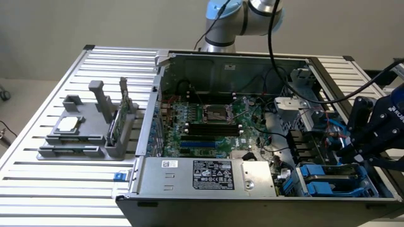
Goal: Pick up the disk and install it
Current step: 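Insert the first disk wire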
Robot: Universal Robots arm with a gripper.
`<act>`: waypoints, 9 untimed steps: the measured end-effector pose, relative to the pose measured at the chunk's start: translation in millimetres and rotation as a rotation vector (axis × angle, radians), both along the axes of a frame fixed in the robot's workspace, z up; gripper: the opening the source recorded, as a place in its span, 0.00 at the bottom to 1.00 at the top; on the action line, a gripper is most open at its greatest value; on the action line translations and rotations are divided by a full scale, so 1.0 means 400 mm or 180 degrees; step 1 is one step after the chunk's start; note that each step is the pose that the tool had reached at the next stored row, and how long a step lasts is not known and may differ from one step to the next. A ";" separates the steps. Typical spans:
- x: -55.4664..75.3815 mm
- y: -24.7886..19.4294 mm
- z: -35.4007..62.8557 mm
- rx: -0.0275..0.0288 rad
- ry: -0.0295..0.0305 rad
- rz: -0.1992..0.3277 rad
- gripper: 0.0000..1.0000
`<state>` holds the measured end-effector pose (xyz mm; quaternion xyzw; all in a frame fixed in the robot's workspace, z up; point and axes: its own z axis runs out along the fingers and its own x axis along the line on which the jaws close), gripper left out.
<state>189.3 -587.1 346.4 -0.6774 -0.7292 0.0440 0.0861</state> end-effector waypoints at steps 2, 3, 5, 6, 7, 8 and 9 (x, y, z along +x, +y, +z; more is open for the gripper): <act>0.000 0.000 0.000 -0.0015 0.0000 -0.0060 0.17; 0.000 0.000 -0.001 -0.0022 0.0000 -0.0087 0.17; 0.000 0.000 0.000 -0.0039 0.0000 -0.0146 0.17; 0.000 0.000 0.000 -0.0046 0.0000 -0.0172 0.17; 0.000 0.000 -0.001 -0.0054 0.0000 -0.0200 0.17; 0.000 0.000 -0.001 -0.0061 0.0000 -0.0229 0.17; 0.000 0.000 -0.001 -0.0069 0.0000 -0.0258 0.17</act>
